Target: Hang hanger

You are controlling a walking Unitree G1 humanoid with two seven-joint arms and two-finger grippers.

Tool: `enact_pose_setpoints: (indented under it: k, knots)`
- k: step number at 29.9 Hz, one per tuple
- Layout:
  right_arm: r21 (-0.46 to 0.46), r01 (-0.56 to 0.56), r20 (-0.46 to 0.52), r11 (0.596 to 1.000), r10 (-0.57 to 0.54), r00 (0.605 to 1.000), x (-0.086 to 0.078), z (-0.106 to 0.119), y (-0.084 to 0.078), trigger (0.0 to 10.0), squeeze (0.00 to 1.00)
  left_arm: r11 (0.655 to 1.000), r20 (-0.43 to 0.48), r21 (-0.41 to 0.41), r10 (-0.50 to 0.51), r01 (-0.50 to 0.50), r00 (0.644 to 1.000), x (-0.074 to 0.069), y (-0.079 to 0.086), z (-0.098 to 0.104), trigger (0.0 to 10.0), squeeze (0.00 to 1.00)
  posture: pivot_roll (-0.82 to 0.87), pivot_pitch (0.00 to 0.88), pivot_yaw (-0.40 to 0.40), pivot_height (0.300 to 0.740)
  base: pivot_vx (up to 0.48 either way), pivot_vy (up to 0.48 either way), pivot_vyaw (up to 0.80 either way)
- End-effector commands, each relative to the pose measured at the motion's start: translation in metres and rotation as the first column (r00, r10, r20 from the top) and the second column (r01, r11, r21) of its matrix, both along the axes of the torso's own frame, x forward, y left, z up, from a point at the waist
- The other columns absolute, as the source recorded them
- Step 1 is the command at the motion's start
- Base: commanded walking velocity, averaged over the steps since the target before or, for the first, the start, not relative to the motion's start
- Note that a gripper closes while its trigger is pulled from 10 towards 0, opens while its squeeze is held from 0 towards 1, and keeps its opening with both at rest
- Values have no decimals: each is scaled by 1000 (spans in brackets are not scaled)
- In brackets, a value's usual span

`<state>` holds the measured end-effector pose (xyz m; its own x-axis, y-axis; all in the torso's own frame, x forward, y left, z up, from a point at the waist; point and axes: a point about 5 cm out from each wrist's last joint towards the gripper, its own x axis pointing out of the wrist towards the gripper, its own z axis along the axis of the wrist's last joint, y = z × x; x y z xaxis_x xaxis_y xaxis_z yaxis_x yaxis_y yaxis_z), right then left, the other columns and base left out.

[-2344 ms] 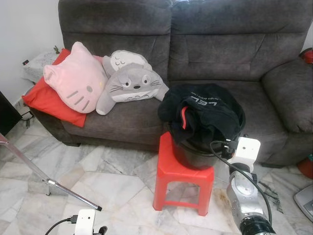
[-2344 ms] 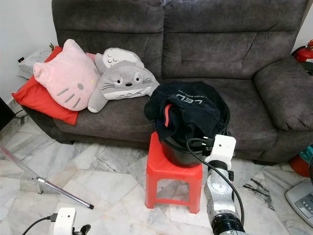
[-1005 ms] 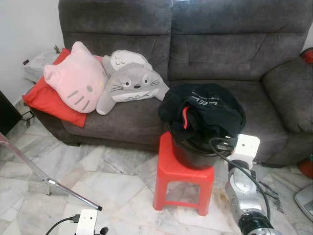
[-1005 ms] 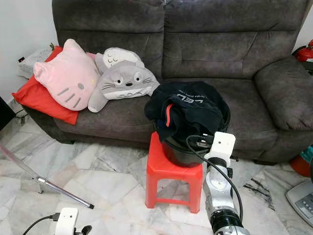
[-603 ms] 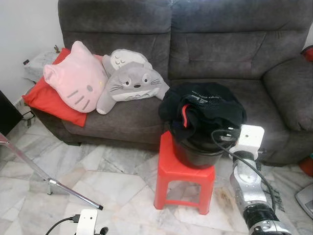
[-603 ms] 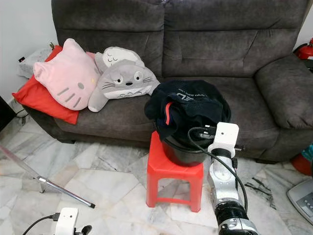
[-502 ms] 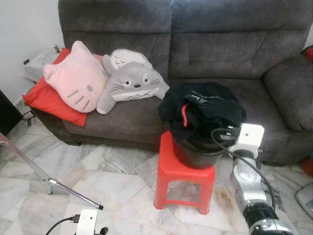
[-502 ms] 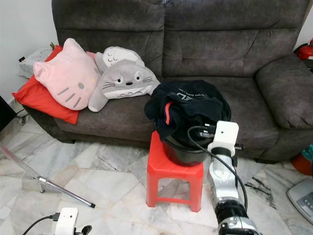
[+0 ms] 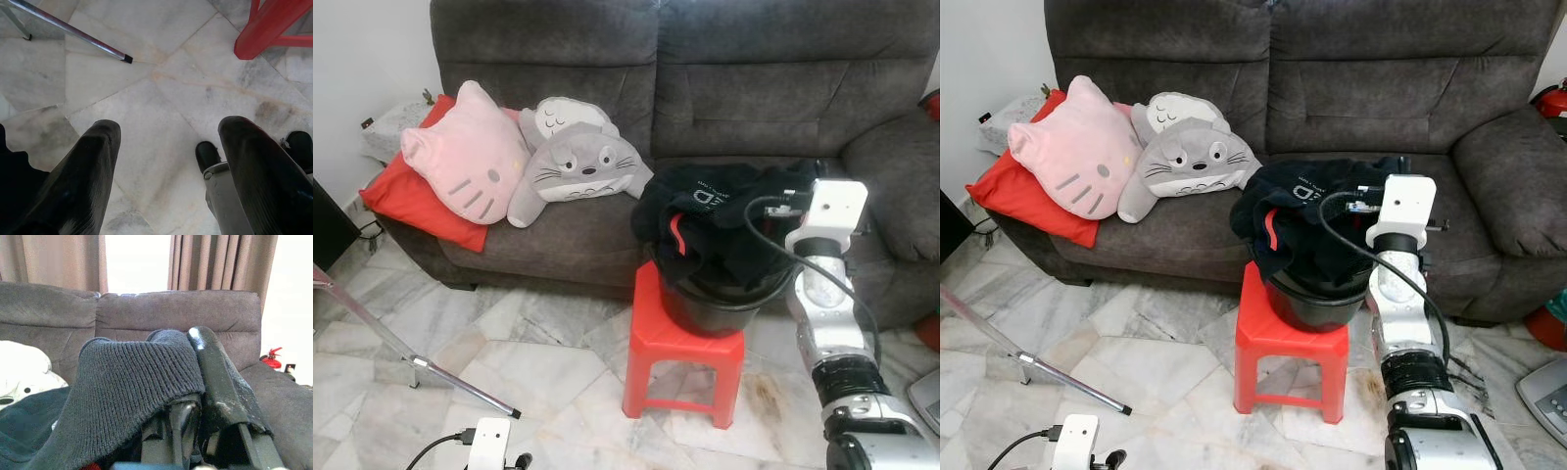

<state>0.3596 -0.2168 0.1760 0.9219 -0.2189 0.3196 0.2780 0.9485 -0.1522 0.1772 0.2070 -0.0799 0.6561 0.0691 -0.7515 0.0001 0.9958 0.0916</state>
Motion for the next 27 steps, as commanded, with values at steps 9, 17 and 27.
enact_pose_setpoints:
  k: [9, 17, 27]
  knots:
    - [31, 25, -70, 999, -23, 997, 22, 32, -17, 0, 0, 1000, -29, 16, 7, -6, 1000, -4, 5, -2, 10000, 0, -223, 0, 100, 740, 0, 0, 0]
    - [96, 67, -39, 993, -64, 997, 33, 73, -42, 0, 0, 1000, -27, 14, 7, -7, 1000, -3, 6, -1, 10000, 0, -234, 0, 106, 740, 0, 0, 0]
    - [42, -101, 124, 994, 96, 988, 45, 165, -27, 0, 0, 1000, -28, 14, 4, -4, 1000, -1, 4, -1, 10000, 0, -256, 0, 113, 740, 0, 0, 0]
